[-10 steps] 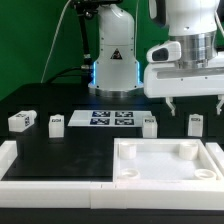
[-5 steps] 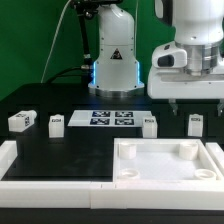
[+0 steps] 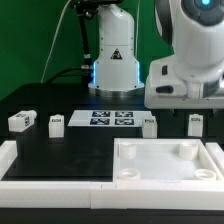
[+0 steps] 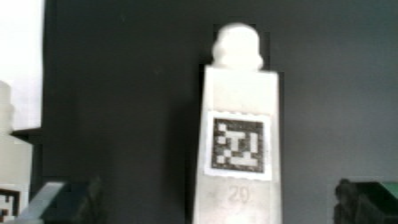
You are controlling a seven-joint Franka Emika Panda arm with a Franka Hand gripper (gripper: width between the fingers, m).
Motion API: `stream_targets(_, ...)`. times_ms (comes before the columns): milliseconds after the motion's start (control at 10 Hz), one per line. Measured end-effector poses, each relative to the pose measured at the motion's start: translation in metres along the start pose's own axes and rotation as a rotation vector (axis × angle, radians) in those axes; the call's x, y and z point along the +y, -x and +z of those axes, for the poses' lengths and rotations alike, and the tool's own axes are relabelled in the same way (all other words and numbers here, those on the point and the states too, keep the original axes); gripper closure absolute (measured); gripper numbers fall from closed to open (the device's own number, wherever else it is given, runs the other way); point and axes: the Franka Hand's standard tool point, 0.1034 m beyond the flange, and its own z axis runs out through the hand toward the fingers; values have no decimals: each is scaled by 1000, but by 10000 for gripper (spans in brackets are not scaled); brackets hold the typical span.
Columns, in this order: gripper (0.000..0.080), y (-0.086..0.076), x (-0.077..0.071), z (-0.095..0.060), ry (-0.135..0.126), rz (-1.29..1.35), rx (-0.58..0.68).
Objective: Assemble one leg
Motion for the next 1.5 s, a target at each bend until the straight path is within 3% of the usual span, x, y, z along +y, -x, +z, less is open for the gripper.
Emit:
stream_targets(300, 150, 3, 0, 9, 18, -1, -259)
stream_targets(900, 150, 3, -2, 36, 37, 41, -276)
stream_targets(1100, 150, 4, -2, 38, 41, 36, -278)
stream_targets(1400, 511, 4, -2, 38, 41, 34, -278)
stream_targets(1500, 511, 4, -2, 38, 41, 34, -278)
